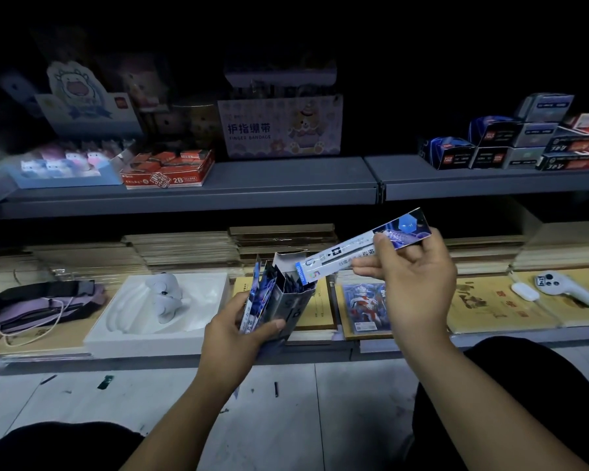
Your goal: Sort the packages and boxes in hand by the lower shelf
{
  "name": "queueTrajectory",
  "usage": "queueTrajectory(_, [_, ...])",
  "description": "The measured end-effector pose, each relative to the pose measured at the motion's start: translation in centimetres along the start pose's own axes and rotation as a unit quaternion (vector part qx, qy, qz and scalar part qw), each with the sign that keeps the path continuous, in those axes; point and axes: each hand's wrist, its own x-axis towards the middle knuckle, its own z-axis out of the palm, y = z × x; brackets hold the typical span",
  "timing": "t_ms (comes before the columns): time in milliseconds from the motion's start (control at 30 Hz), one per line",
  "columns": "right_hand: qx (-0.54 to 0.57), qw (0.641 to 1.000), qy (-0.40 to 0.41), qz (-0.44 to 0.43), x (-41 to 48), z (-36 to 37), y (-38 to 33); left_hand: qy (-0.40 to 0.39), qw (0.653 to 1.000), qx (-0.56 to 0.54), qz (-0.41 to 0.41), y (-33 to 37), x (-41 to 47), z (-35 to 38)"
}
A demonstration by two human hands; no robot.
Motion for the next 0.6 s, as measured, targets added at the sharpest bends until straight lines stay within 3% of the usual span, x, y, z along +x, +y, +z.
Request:
queueTrajectory(300, [-0.125, 0.988, -0.078, -0.035, -1.0, 0.5, 0.6, 0.000, 1.000, 0.023, 0.012, 0.2, -0.2, 0.2])
queueTrajectory(600, [-0.196, 0.968, -0.025, -0.157, -0.3, -0.1, 1.2, 0.007, 0.998, 0.050, 0.029, 0.4, -0.2, 0.4])
